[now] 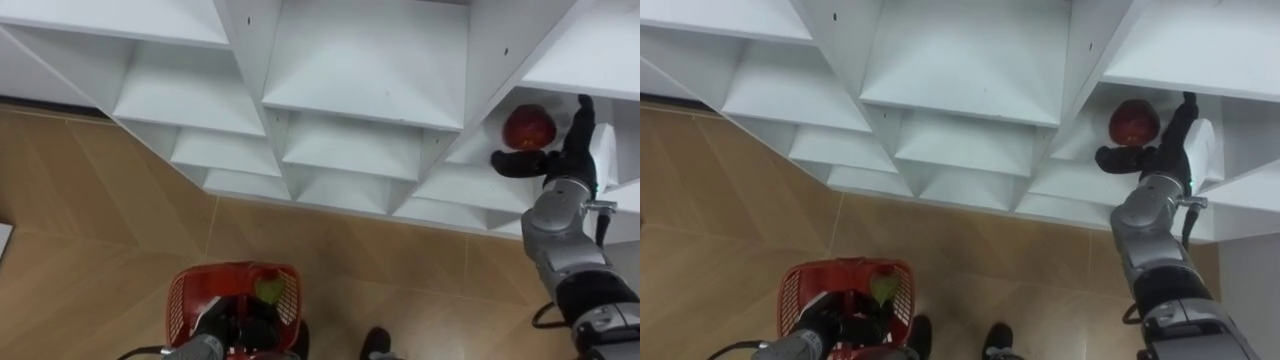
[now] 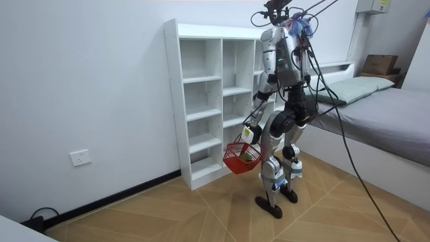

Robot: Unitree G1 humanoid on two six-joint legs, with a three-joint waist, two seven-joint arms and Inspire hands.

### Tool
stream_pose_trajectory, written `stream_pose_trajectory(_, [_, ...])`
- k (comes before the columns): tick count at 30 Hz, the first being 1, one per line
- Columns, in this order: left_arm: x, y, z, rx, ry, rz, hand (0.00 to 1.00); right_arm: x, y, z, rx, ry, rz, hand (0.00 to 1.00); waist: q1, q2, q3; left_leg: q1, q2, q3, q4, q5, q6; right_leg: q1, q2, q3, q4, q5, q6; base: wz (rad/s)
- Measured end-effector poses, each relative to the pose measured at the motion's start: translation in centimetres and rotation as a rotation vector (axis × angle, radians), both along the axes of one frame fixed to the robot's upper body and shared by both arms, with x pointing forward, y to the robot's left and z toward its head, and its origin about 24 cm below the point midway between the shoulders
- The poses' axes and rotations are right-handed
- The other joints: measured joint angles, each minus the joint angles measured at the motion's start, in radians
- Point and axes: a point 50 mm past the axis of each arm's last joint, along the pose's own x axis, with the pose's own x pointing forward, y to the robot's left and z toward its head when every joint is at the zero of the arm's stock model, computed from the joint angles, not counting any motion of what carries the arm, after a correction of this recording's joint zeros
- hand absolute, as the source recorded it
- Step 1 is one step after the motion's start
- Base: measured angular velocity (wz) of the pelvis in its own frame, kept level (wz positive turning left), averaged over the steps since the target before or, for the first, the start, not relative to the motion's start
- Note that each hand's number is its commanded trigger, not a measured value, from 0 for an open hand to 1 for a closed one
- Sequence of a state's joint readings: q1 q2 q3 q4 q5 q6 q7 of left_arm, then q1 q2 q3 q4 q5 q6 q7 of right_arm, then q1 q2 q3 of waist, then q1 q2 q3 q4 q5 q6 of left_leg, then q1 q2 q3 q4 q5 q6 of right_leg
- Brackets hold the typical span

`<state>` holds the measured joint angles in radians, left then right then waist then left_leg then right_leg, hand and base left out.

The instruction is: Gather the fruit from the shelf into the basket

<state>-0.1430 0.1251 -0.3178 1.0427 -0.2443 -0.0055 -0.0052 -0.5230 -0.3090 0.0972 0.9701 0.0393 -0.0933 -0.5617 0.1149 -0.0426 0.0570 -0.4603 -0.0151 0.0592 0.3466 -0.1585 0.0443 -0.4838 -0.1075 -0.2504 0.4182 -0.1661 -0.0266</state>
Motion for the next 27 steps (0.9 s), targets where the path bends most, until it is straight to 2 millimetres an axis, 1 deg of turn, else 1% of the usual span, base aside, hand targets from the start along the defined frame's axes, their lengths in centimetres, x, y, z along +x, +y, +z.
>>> stream_pose_trajectory(4, [0.1, 0.0, 0.0, 0.0, -0.001, -0.001, 1.0, 0.0, 0.1, 0.0, 0.003, 0.003, 0.008, 0.0, 0.001, -0.002, 0.0009, -0.001, -0.001, 0.006, 0.0, 0.001, 0.001, -0.002, -0.002, 0.001, 0.0, -0.002, -0.003, -0.03])
stream_pose_trajectory(9, [0.2, 0.0, 0.1, 0.002, -0.003, -0.002, 1.0, 0.2, 0.2, 0.2, 0.003, -0.003, 0.011, 0.0, 0.001, -0.01, 0.0054, -0.001, -0.002, 0.008, 0.0, 0.001, 0.001, -0.004, -0.003, 0.001, -0.002, -0.004, -0.004, 0.0])
stream_pose_trajectory(17, [0.2, 0.2, 0.0, 0.009, 0.01, -0.002, 1.0, 0.3, 0.3, 0.2, 0.006, 0.0, 0.026, 0.0, 0.001, -0.011, 0.0049, 0.0, -0.001, 0.012, -0.001, 0.001, 0.001, -0.005, -0.002, 0.005, -0.001, -0.004, -0.003, 0.0])
stream_pose_trajectory(24, [0.2, 0.2, 0.0, 0.009, 0.011, -0.001, 1.0, 0.5, 0.9, 0.0, 0.003, 0.026, 0.086, 0.0, 0.002, -0.01, 0.0041, 0.0, 0.0, 0.013, 0.0, 0.001, 0.001, -0.005, -0.002, 0.006, 0.001, -0.004, -0.004, 0.0])
stream_pose_trajectory(27, [0.3, 0.2, 0.0, 0.01, 0.009, -0.004, 1.0, 0.7, 1.2, 0.3, 0.006, 0.025, 0.106, 0.0, 0.003, -0.01, 0.0036, -0.001, 0.0, 0.013, -0.001, 0.001, 0.001, -0.006, -0.002, 0.005, 0.001, -0.004, -0.004, 0.0])
